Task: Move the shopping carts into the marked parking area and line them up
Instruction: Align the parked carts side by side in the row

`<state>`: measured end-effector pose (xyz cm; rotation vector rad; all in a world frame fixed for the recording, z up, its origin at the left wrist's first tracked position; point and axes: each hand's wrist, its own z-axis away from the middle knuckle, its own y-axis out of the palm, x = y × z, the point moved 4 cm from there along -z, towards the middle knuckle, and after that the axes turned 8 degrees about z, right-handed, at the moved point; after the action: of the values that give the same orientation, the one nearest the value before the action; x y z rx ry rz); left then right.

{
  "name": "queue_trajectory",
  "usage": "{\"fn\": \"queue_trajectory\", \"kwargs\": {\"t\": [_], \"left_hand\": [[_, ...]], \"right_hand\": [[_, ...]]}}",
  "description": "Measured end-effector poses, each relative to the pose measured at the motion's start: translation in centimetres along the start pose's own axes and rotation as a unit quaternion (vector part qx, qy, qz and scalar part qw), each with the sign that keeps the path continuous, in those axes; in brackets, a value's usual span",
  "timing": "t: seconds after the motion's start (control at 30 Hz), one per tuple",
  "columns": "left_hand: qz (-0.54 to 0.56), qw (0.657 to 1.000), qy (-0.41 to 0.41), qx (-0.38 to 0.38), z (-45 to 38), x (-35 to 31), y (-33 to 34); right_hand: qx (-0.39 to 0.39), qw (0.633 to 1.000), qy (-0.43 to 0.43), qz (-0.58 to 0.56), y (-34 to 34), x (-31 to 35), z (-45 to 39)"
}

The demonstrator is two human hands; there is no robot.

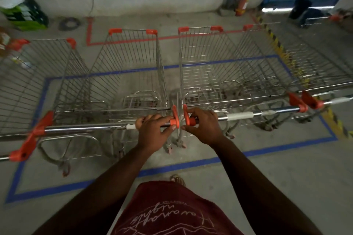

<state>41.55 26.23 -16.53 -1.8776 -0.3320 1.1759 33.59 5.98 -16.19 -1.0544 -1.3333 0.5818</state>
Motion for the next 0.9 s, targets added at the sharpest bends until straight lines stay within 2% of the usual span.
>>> {"fn": "queue_trajectory", "kwargs": {"t": [0.13,0.3,0.37,0.5,0.9], "left_hand": [[-0.006,0.999,-0.029,0.024,-0.5,-0.2,0.3],[-0.008,0.998,-0.056,0.019,-0.8,-1.7,0.6],[-0.013,0.998,-0.057,0.013,-0.9,-2.2,0.9],[-0.023,0.998,-0.056,0.007,-0.9,-2.4,0.9],[-0.040,0.999,-0.014,-0.028,-0.2,-2.1,1.2]], "right_hand": [[0.009,0.999,0.011,-0.033,0.3,-0.4,-0.4],[0.003,0.999,0.011,-0.045,0.5,-1.0,-0.5],[-0.001,1.000,0.010,-0.020,0.3,-1.0,-0.3],[-0.047,0.993,0.023,0.105,-0.7,-0.7,0.5],[-0.051,0.994,0.002,0.095,-0.2,-1.1,0.4]]}}
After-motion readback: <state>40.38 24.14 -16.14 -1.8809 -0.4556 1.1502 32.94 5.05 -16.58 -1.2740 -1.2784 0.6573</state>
